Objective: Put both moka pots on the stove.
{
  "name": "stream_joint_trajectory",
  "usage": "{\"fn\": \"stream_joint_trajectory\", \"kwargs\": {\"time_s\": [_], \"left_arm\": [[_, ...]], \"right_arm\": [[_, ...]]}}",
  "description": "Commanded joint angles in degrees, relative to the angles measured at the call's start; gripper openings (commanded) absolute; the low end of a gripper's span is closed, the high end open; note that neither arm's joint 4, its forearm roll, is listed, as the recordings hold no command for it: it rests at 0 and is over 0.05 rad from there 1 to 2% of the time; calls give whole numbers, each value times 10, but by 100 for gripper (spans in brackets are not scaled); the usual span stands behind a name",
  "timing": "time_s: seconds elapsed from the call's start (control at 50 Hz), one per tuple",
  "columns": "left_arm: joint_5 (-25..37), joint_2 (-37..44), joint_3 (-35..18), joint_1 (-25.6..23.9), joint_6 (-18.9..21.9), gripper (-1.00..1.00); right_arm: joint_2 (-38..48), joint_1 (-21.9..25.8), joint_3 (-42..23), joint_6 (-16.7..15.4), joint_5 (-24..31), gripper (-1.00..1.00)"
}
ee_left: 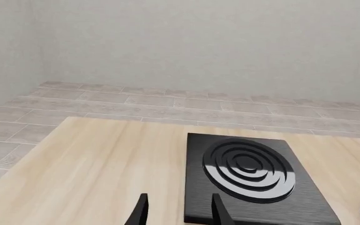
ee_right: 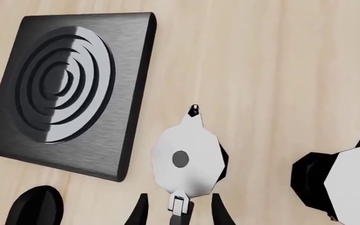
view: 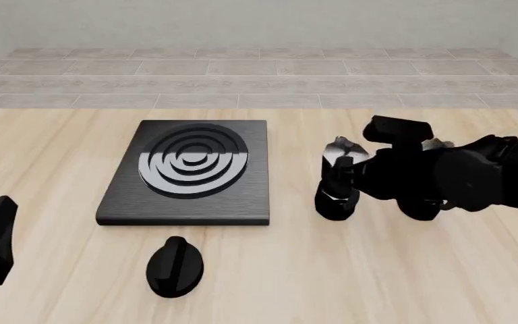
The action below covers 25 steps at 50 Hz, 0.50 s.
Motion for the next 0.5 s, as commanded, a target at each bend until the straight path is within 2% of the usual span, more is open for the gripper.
{"fn": "stream_joint_trajectory", "kwargs": {"time_s": [0.02,0.04,0.08,0.1,0.12,0.16,0.18,0.36,0.48,0.5], "left_arm": [[-8,10,0,-1,1,100],[-8,11,-1,-1,1,100],[-10,12,0,-1,1,100],[-10,12,0,-1,1,100],[-10,12,0,-1,0,100],[-10,12,-1,-1,0,100],[-10,12,0,-1,0,100],[-7,8,0,-1,0,100],[-6,7,2,-1,0,100],[-6,6,2,-1,0,100]], "right_arm": [[4,8,2,0,-12,100],[-2,22,4,4,-15,100],[-10,11,0,-18,-12,100],[-10,11,0,-18,-12,100],[-9,12,0,-14,-13,-100],[-13,2,-4,-37,-10,-100],[-12,6,-4,-32,-9,-100],[-20,8,-6,-54,-11,-100],[-30,4,-7,-82,-14,-100],[-35,1,-8,-96,-16,-100]]}}
